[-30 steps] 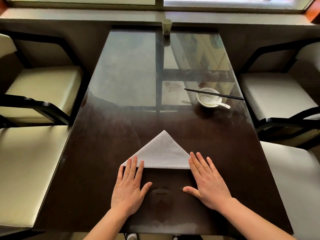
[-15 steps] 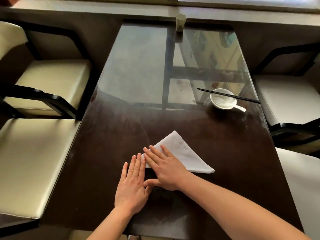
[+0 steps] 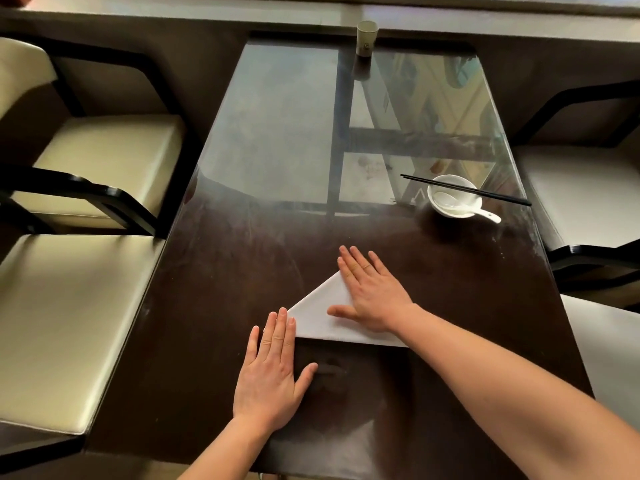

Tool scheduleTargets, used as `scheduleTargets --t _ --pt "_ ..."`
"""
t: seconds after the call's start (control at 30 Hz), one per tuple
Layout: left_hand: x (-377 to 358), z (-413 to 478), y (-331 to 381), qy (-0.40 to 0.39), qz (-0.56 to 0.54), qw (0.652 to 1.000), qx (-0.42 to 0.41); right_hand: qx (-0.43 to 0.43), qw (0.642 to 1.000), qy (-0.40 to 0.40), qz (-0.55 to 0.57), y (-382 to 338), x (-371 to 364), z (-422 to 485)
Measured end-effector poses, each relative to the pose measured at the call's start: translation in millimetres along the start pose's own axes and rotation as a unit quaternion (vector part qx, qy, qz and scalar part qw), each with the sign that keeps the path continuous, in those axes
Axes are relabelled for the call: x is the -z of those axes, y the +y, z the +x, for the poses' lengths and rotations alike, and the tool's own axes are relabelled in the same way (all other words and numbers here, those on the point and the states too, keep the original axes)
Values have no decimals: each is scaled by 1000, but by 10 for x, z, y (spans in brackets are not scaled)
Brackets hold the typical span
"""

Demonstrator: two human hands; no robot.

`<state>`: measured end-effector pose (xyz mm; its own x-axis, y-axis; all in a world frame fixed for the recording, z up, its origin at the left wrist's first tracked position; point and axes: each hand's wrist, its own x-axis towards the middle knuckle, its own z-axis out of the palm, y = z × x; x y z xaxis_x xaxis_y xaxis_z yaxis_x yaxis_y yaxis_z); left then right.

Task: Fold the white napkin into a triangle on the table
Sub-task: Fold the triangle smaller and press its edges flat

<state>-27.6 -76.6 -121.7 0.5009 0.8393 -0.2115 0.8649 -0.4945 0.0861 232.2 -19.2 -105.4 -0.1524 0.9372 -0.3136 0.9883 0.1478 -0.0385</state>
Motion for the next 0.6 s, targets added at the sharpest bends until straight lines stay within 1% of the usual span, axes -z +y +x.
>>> scheduleTargets --t 0.1,0.17,0.23,0.3,0.33,0.37,0.47,0.53,0.6 --pt "-5 0 -3 0 1 1000 0 17 1000 21 0 -113 88 -36" --pt "-24 3 -9 5 -2 1000 -2 69 997 35 4 -285 56 -98" --pt "-43 -4 -13 1 -3 1000 -7 140 990 30 13 -502 -49 -192" --pt "-64 -4 -24 3 3 1000 -12 175 984 23 5 -642 -155 -237" --pt "-66 -1 -26 4 2 1000 -11 167 986 19 6 -638 -172 -223" --pt "-63 2 -24 4 -1 1000 -8 141 990 15 15 -582 -161 -192" --pt "-66 3 -12 6 -6 1000 -2 41 999 13 9 -258 -79 -105" --pt "-35 8 -4 2 -9 1000 0 16 1000 13 -7 -99 -72 -85" --pt "-1 6 12 -1 -13 1000 0 10 1000 11 3 -52 -99 -85"
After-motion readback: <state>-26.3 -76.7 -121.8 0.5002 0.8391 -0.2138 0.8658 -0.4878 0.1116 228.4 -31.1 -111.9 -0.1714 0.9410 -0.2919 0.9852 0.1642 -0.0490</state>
